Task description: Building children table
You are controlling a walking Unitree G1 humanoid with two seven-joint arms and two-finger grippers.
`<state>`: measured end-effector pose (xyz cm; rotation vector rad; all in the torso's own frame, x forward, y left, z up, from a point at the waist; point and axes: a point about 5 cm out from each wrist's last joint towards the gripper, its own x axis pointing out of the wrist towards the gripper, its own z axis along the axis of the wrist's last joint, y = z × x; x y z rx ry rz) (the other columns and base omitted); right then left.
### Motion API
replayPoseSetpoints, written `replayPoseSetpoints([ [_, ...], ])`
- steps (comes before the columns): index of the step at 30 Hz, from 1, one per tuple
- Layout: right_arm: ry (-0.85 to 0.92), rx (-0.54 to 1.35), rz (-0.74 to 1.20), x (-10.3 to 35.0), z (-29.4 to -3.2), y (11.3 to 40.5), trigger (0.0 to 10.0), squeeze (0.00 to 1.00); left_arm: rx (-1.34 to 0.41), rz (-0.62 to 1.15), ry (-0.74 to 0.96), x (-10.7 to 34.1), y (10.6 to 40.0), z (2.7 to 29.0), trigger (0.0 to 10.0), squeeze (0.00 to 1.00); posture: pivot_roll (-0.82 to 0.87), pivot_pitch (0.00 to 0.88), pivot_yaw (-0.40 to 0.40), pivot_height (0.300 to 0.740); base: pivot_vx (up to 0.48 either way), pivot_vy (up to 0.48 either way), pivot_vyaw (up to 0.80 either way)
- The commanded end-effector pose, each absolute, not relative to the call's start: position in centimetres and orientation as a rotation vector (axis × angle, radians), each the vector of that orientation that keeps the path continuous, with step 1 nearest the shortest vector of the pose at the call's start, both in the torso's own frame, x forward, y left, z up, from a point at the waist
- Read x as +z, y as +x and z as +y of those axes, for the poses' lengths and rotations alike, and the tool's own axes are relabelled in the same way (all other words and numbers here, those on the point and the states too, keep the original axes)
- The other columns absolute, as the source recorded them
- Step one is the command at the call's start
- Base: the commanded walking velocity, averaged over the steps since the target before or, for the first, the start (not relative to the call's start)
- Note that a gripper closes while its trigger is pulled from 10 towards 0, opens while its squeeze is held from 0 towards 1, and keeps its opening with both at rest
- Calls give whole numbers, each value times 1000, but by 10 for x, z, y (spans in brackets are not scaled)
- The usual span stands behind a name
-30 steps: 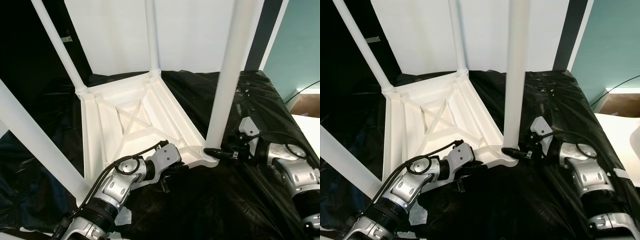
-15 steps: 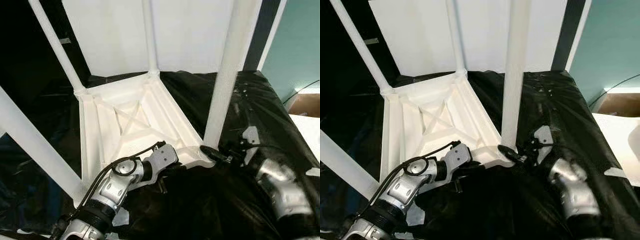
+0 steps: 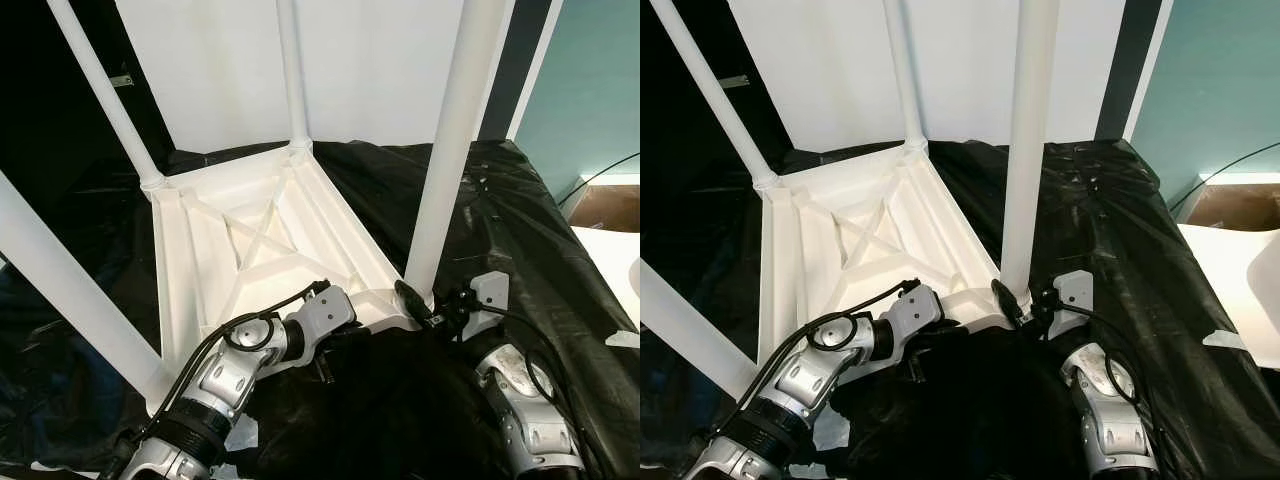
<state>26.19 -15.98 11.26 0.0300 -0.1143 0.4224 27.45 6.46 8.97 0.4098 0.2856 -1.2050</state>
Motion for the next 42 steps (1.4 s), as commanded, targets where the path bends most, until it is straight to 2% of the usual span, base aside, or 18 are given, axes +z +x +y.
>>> replayPoseSetpoints([
  [1, -1, 547, -104, 116, -156, 264, 10000, 1000, -1163, 531, 407, 45, 257, 78, 10000, 0, -22, 0, 37, 740, 0, 0, 0],
  [2, -1, 547, -104, 116, -156, 264, 10000, 1000, -1163, 531, 407, 45, 257, 78, 10000, 0, -22, 0, 37, 740, 0, 0, 0],
  [3, -46, 635, -90, 117, -157, 268, 10000, 0, -1162, 533, 407, 44, 258, 78, 10000, 0, -22, 0, 37, 740, 0, 0, 0],
  [5, -131, 773, -59, 124, -165, 276, 10000, 0, -1159, 533, 407, 44, 258, 79, 10000, 0, -18, 0, 33, 740, 0, 0, 0],
  [12, -153, 869, -2, 135, -177, 288, 10000, 0, -1157, 531, 404, 45, 258, 79, 10000, 0, -15, 0, 31, 740, 0, 0, 0],
  [14, -268, 921, 87, 136, -191, 299, 10000, 0, -1156, 531, 402, 45, 259, 79, 10000, 0, -13, 0, 30, 740, 0, 0, 0],
  [17, -281, 937, 119, 135, -195, 301, 10000, 0, -1155, 531, 402, 45, 258, 79, 10000, 0, -7, 0, 26, 740, 0, 0, 0],
  [18, -296, 979, 144, 135, -199, 302, 0, 0, -1151, 532, 401, 45, 258, 79, 10000, 0, -2, 0, 24, 740, 0, 0, 0],
  [23, -258, 979, 118, 142, -200, 307, 0, 0, -1144, 534, 397, 44, 258, 80, 10000, 0, -2, 0, 24, 740, 0, 0, 0],
  [28, -209, 995, 114, 137, -189, 301, 0, 0, -1143, 537, 395, 43, 257, 81, 10000, 0, 6, 0, 22, 740, 0, 0, 0],
  [30, -193, 833, 57, 119, -174, 282, 0, 0, -1140, 533, 394, 44, 257, 81, 10000, 0, 12, 0, 24, 740, 0, 0, 0],
  [32, -189, 757, 31, 114, -170, 275, 0, 0, -1139, 531, 394, 44, 257, 81, 10000, 0, 12, 0, 24, 740, 0, 0, 0],
  [33, -189, 757, 31, 114, -170, 275, 0, 0, -1139, 531, 394, 44, 257, 81, 10000, 0, 12, 0, 24, 740, 0, 0, 0],
  [35, -154, 555, -20, 111, -175, 269, 0, 0, -1127, 533, 397, 44, 258, 84, 10000, 0, 25, 0, 8, 740, 0, 0, 0],
  [36, -154, 555, -20, 111, -175, 269, 0, 0, -1127, 533, 397, 44, 258, 84, 10000, 0, 25, 0, 8, 740, 0, 0, 0],
  [38, -127, 376, -56, 109, -181, 261, 0, 0, -1117, 536, 396, 44, 258, 86, 10000, 0, 29, 0, 11, 740, 0, 0, 0],
  [42, -128, 247, -81, 113, -184, 261, 0, 0, -1122, 545, 400, 43, 256, 88, 10000, 0, 25, 0, 17, 740, 0, 0, 0],
])
